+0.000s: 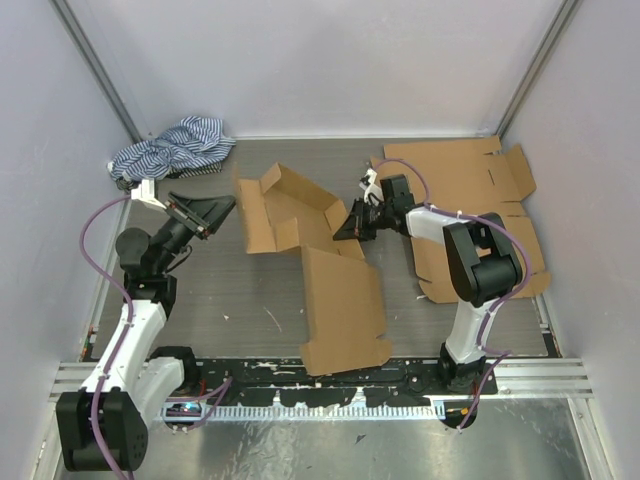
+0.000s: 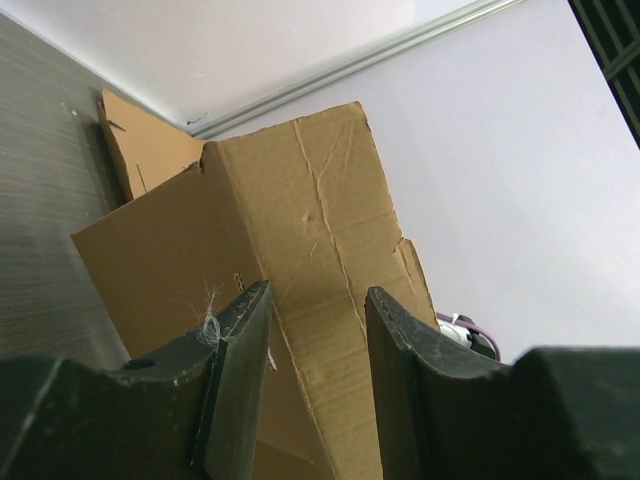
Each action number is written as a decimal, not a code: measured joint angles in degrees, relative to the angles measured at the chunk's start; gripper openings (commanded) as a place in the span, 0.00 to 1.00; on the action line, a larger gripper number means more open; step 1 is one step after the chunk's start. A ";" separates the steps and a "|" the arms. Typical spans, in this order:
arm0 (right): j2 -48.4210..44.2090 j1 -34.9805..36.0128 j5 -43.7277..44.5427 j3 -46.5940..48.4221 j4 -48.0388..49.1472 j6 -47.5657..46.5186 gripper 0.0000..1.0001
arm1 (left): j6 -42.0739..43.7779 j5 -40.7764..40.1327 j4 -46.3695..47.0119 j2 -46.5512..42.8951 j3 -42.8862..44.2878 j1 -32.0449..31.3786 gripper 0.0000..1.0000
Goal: Fold the paper box
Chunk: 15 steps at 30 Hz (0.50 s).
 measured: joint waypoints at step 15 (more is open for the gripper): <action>-1.49 0.13 1.07 1.36 -2.51 -1.05 0.01 | 1.86 2.45 -1.81 -0.83 -1.18 0.15 0.49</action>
